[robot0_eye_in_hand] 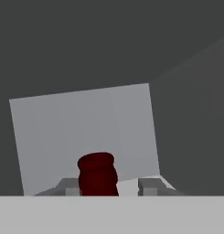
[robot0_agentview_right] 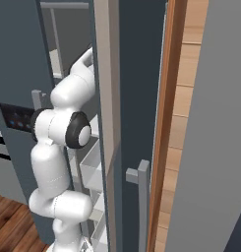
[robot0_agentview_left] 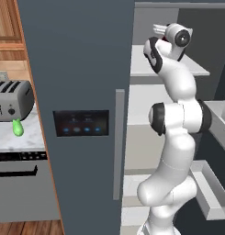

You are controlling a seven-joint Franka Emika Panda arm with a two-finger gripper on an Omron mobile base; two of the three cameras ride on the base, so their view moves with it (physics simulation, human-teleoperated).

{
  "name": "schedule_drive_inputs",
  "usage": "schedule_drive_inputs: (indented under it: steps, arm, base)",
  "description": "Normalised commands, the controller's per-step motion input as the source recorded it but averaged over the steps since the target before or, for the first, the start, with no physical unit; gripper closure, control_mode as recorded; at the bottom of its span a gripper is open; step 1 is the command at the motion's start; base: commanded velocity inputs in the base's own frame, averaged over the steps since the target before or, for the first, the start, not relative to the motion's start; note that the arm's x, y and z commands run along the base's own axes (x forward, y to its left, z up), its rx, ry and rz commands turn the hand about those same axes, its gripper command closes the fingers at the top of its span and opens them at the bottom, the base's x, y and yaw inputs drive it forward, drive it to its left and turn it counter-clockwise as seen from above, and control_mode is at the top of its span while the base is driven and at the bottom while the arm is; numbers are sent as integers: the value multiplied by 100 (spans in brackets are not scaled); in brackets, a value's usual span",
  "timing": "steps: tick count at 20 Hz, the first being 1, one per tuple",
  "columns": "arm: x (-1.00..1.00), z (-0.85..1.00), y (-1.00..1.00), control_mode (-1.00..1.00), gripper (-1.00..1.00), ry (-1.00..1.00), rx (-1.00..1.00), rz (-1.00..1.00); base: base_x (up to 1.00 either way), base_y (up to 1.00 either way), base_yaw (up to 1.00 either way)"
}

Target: Place the beer on the top shelf of the fridge to keep it out of children's reach, and place the corn and mushroom on lower shelves for easy access.

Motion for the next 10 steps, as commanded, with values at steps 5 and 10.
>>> schedule_drive_inputs:
  steps: [5,10]
  arm:
    - [3,0,0,-100,-100,-1,0,0]
    - [-9,0,0,-100,-100,0,0,0]
  base:
    - [0,0,0]
    - [0,0,0]
